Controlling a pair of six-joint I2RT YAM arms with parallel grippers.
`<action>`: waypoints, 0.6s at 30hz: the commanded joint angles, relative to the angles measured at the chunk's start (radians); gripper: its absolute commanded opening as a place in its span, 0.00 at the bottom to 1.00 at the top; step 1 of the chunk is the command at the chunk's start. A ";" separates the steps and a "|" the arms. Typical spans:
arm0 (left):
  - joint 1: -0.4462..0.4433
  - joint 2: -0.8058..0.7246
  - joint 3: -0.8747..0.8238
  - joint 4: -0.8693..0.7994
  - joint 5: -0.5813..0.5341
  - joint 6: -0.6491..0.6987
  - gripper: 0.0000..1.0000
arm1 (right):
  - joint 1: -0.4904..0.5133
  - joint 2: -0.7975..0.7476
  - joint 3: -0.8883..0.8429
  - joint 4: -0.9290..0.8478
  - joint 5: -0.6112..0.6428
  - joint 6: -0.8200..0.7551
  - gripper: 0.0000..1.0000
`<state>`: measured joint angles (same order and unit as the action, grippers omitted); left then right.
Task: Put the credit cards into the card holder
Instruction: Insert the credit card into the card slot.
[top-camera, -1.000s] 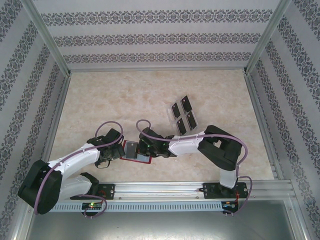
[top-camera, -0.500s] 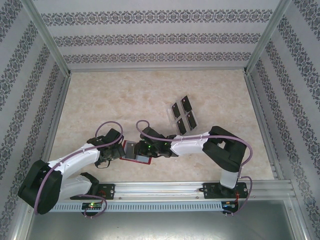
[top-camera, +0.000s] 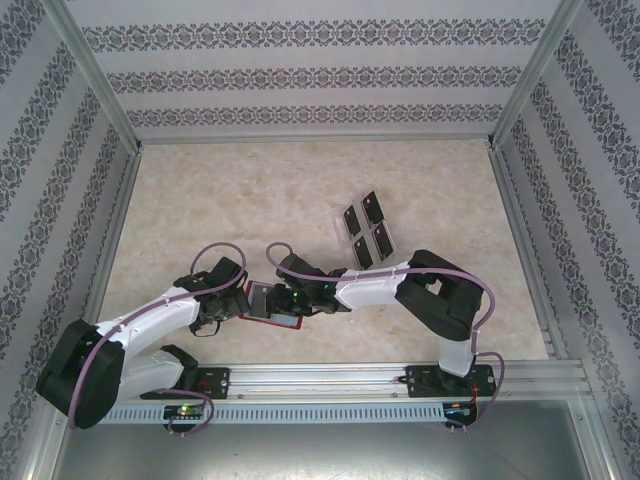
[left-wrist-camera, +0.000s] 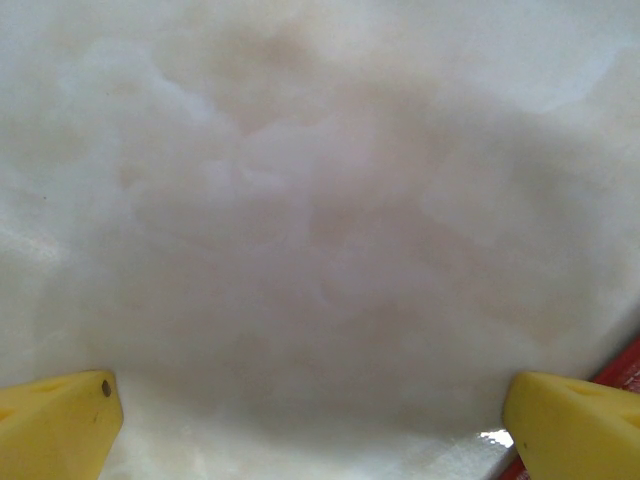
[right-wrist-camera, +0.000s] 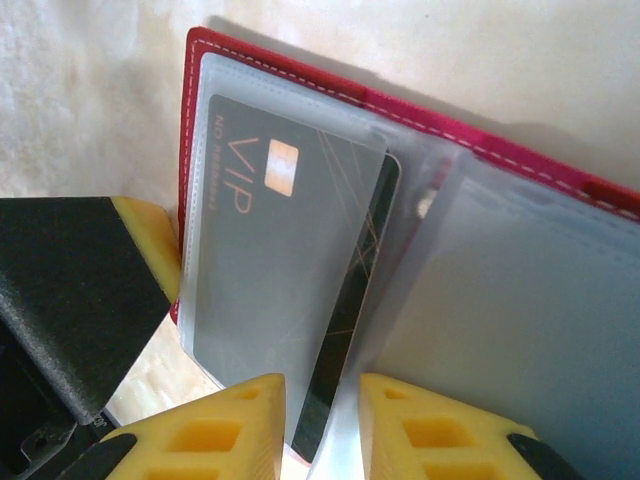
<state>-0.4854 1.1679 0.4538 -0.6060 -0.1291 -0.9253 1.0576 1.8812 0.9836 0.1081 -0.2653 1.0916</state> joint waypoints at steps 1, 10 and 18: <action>-0.029 0.074 -0.106 0.351 0.233 -0.018 1.00 | 0.002 0.025 0.038 -0.017 -0.036 -0.030 0.27; -0.029 0.074 -0.110 0.357 0.235 -0.020 1.00 | 0.011 0.051 0.091 -0.033 -0.053 -0.046 0.26; -0.031 0.071 -0.118 0.360 0.236 -0.025 1.00 | 0.010 0.058 0.094 -0.028 -0.066 -0.052 0.26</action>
<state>-0.4854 1.1667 0.4500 -0.6025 -0.1303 -0.9291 1.0565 1.9270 1.0565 0.0536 -0.2977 1.0657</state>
